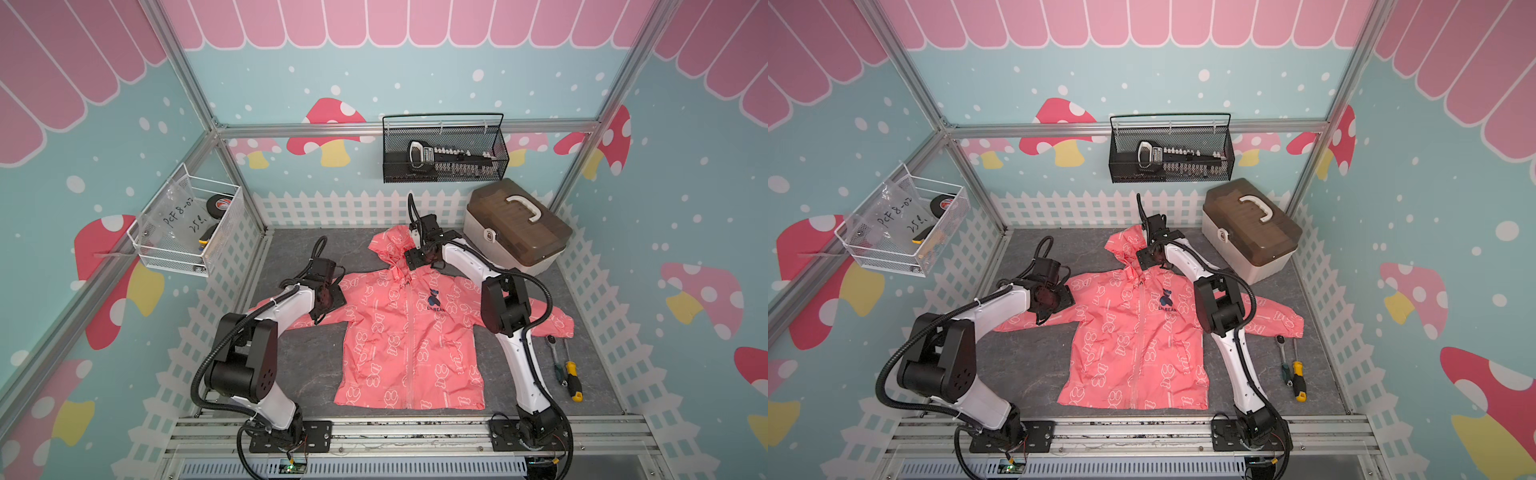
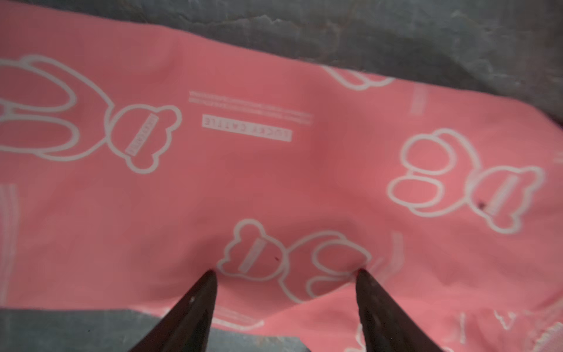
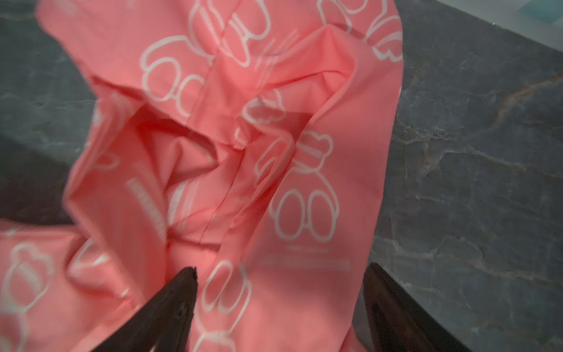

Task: Unzip the jacket
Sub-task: Flatten out the jacket at the center of the board.

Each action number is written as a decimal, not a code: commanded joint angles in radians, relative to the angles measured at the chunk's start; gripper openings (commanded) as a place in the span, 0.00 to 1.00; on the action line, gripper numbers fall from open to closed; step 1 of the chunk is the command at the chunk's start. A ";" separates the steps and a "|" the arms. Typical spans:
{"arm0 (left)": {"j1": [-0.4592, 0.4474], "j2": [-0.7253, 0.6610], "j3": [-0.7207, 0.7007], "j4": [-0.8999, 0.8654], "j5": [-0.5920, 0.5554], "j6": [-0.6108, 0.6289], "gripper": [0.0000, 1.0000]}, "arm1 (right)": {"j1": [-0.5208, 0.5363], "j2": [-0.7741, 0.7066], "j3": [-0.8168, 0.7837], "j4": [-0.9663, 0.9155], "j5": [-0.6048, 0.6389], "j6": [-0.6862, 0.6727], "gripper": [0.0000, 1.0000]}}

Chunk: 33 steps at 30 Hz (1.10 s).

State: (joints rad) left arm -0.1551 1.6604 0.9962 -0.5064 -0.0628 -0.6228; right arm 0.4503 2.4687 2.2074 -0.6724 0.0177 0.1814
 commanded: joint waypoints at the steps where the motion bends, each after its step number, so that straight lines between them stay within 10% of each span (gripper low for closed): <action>1: 0.045 0.030 0.001 0.066 0.062 0.001 0.67 | -0.001 0.121 0.187 -0.139 0.068 -0.067 0.83; 6: 0.093 0.037 -0.025 0.087 0.035 -0.031 0.57 | -0.005 0.237 0.354 -0.165 0.134 -0.069 0.68; 11: 0.139 0.004 -0.081 0.126 0.010 -0.073 0.49 | -0.025 0.232 0.360 -0.124 0.167 -0.024 0.25; 16: 0.204 -0.033 -0.133 0.163 -0.005 -0.101 0.43 | -0.062 0.166 0.313 -0.072 0.138 0.027 0.11; 20: 0.265 -0.039 -0.164 0.195 0.017 -0.116 0.42 | -0.110 0.053 0.149 0.054 -0.004 0.094 0.15; 26: 0.326 -0.052 -0.183 0.222 0.045 -0.126 0.42 | -0.188 -0.038 -0.028 0.164 -0.213 0.179 0.61; 33: 0.317 -0.077 -0.186 0.238 0.098 -0.148 0.65 | -0.175 -0.026 -0.009 0.146 -0.330 0.034 0.69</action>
State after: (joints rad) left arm 0.1627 1.6123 0.8295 -0.2844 0.0162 -0.7429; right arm 0.2485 2.4554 2.1899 -0.5564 -0.2214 0.2890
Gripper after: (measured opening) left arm 0.646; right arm 0.687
